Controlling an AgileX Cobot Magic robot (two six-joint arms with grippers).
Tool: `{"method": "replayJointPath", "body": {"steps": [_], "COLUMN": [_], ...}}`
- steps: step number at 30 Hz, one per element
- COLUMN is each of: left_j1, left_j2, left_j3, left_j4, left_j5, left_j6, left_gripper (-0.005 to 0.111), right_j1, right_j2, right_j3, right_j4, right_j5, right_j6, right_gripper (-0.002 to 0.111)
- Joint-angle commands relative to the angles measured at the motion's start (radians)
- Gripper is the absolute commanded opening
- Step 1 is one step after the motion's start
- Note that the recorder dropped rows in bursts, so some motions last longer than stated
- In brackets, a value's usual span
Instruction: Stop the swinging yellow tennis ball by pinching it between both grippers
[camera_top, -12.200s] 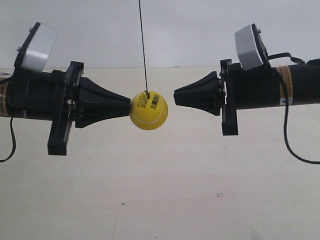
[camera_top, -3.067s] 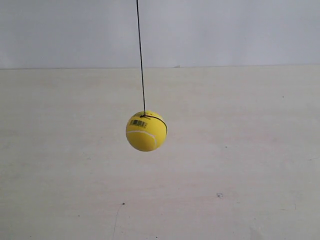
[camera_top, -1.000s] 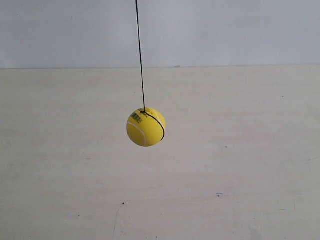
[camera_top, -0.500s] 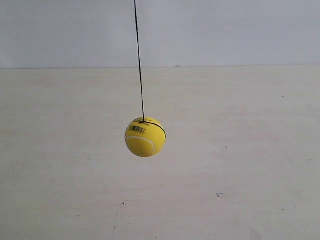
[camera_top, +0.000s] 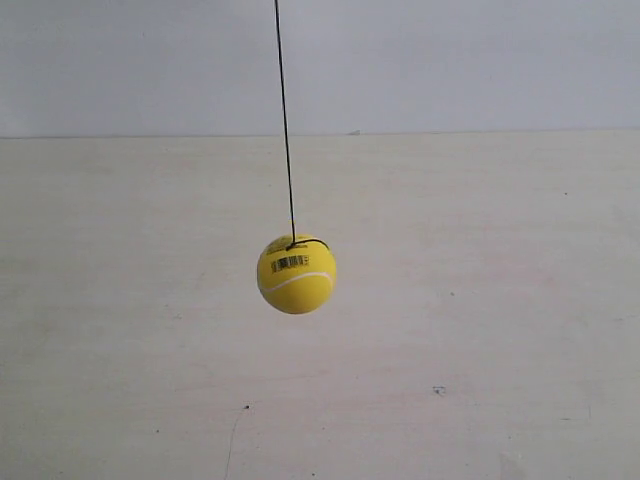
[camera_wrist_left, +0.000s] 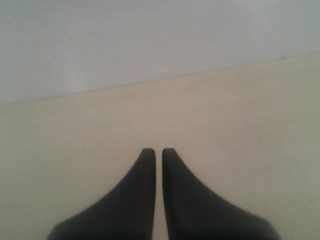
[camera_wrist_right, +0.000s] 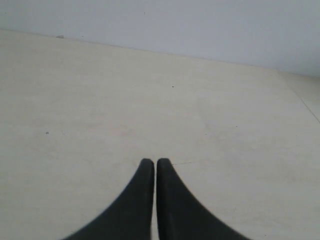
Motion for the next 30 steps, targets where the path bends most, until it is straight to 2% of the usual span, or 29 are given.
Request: {"method": "replayJointPath", "body": {"steps": [1,30], "left_j1": [0.004,0.004], "left_j2": [-0.002,-0.002], "left_j3": [0.004,0.004], "left_j4": [-0.023,-0.023], "left_j5": [0.039,0.028], "left_j6": [-0.018,-0.018], "left_gripper": [0.005,0.005], "right_j1": [0.0,0.0], "right_j2": [-0.004,-0.004], "right_j3": [-0.001,-0.001], "right_j4": [-0.003,-0.003], "right_j5": [-0.003,-0.003], "right_j6": [0.0,0.0], "right_gripper": [0.0,0.0]}}
